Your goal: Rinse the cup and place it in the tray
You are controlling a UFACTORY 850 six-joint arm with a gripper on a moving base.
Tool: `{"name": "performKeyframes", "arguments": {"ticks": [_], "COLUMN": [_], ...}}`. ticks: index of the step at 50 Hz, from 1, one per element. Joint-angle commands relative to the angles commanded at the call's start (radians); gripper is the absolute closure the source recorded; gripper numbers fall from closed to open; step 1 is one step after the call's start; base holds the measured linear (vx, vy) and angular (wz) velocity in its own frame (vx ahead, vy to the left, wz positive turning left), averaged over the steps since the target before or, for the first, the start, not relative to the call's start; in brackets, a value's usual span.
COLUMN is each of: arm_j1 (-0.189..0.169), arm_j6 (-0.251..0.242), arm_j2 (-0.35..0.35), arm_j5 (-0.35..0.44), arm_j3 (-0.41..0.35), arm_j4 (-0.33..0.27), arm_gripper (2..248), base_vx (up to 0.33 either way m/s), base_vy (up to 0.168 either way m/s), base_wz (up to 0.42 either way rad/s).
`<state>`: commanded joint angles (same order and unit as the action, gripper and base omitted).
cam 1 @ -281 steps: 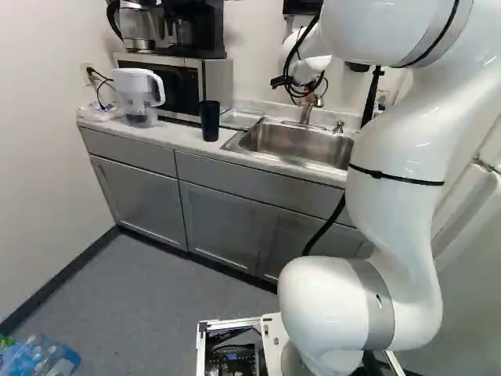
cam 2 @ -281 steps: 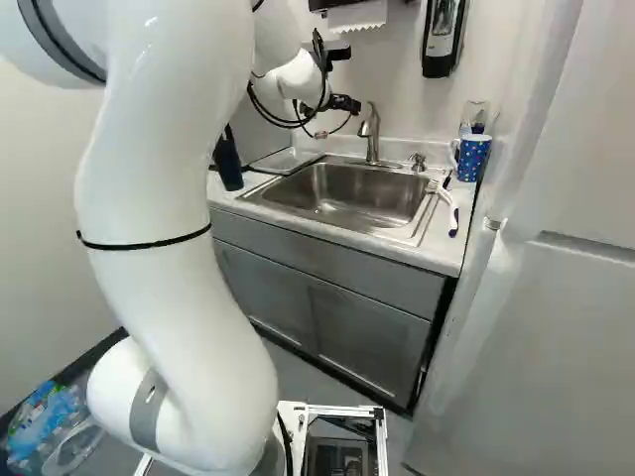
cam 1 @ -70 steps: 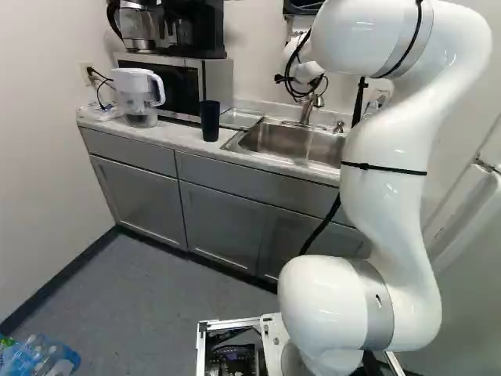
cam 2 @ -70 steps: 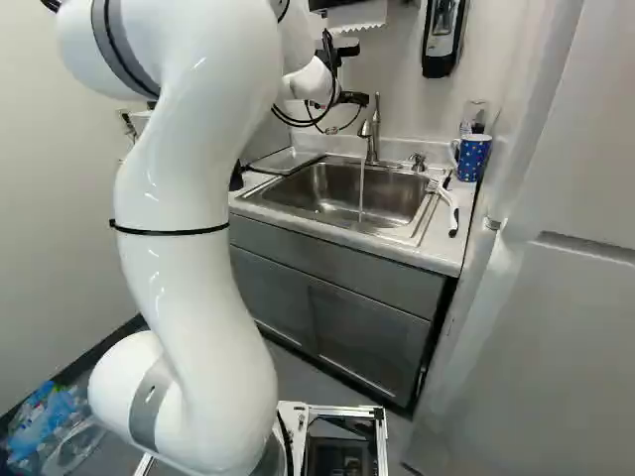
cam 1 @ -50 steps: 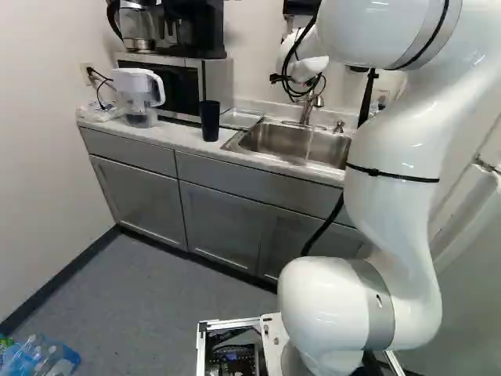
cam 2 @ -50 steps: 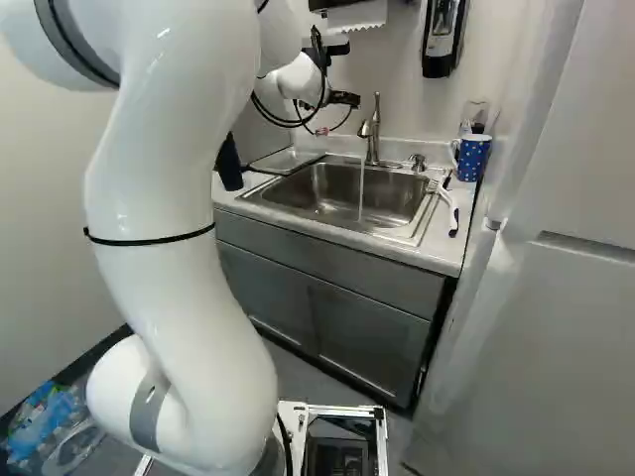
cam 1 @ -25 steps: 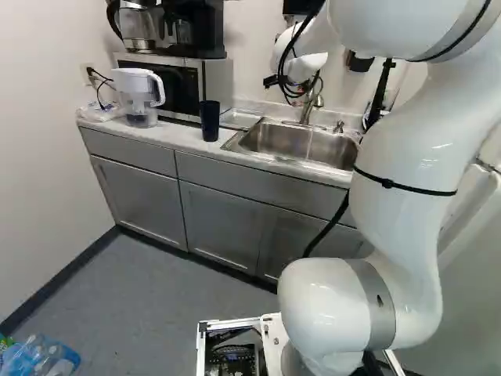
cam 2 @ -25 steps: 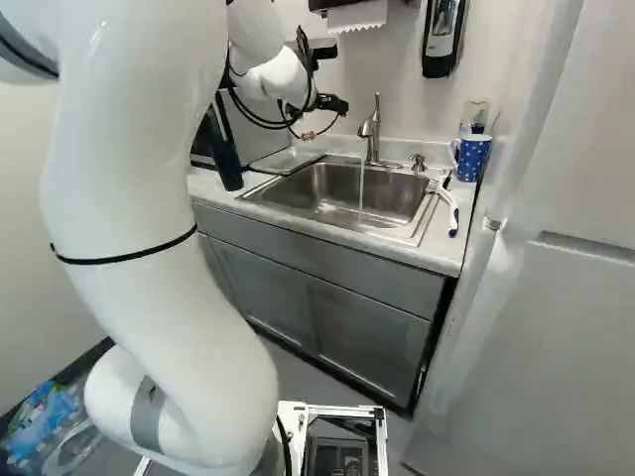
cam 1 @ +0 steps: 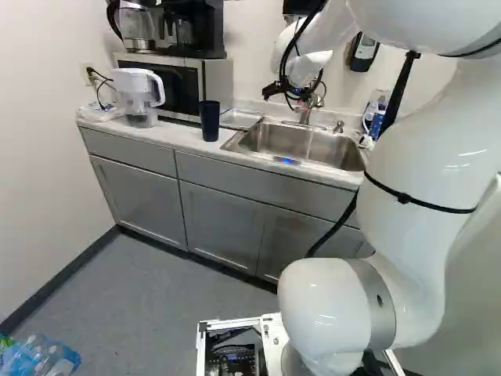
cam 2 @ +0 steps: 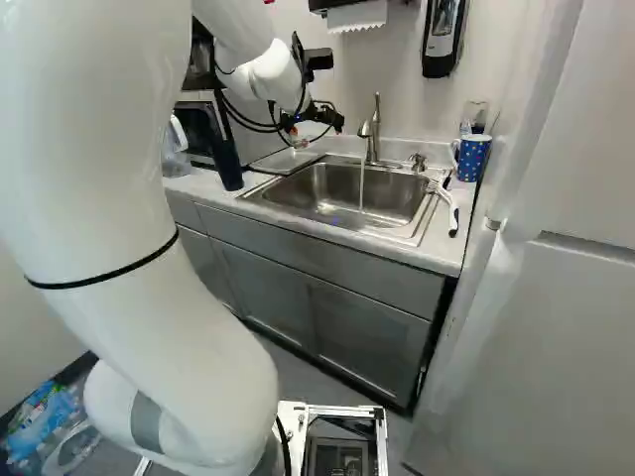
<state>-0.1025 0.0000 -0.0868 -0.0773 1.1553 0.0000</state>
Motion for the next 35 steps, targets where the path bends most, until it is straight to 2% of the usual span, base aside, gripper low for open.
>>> {"name": "performKeyframes", "arguments": {"ticks": [18,35], "arm_j1": [-0.009,-0.039], "arm_j6": [0.0,0.0], "arm_j2": [0.065,0.102], "arm_j5": [-0.125,-0.246], "arm_j3": [-0.067,-0.104], "arm_j4": [0.0,0.0], "arm_gripper": [3,3], "base_vx": [0.0,0.0], "base_vy": [0.0,0.0], "base_wz": [0.0,0.0]}}
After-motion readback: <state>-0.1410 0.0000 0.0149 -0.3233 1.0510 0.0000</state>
